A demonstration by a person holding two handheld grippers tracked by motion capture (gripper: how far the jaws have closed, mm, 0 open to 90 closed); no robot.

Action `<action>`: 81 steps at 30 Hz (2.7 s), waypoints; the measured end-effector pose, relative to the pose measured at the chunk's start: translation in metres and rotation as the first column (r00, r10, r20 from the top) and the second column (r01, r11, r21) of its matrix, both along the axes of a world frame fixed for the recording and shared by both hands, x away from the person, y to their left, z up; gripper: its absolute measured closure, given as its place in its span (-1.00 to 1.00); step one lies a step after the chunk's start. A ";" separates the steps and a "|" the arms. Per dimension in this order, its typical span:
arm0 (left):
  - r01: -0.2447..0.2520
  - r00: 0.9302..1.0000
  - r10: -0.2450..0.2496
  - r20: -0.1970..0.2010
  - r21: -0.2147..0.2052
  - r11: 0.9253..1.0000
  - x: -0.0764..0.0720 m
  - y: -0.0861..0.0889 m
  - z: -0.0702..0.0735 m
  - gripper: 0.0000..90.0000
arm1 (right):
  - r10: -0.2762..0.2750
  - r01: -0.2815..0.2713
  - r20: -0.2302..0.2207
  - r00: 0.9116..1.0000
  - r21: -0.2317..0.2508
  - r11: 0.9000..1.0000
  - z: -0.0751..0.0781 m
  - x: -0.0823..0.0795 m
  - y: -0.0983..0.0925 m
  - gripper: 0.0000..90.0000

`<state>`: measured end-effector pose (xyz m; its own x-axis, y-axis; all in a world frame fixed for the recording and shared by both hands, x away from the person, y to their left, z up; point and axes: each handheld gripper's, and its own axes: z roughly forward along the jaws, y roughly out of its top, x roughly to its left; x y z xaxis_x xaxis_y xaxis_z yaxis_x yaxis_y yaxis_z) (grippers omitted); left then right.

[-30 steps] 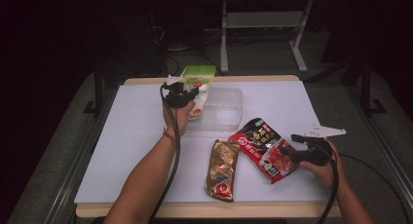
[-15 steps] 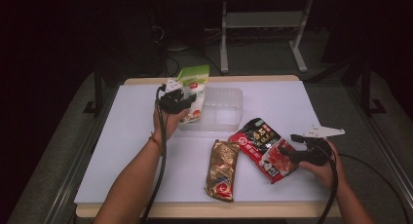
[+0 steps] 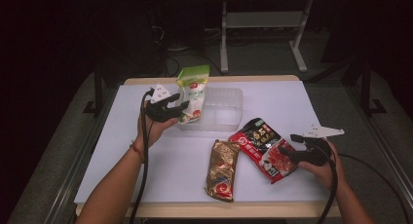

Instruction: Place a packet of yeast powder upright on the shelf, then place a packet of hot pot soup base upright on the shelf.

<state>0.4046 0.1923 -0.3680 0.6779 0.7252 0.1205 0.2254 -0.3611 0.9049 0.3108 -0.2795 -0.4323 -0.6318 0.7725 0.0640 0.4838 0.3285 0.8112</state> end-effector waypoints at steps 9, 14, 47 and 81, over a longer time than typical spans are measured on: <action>0.089 0.996 -0.089 -0.007 0.041 0.995 -0.035 0.013 -0.007 -0.14 | -0.009 0.009 0.005 1.000 -0.004 1.000 0.002 -0.002 0.000 -0.36; 0.149 0.988 -0.147 -0.040 0.052 0.987 -0.055 0.023 -0.020 -0.30 | -0.013 0.013 0.005 1.000 -0.003 1.000 0.003 -0.001 0.000 -0.36; 0.299 0.930 -0.284 -0.233 0.034 0.954 -0.087 0.037 -0.060 -0.45 | 0.057 -0.055 0.071 0.996 -0.023 0.998 0.021 -0.018 0.028 -0.26; 0.419 0.804 -0.416 -0.424 -0.092 0.903 -0.018 -0.078 -0.083 -0.64 | 0.209 -0.207 0.001 0.978 -0.099 0.973 0.012 -0.034 0.071 0.35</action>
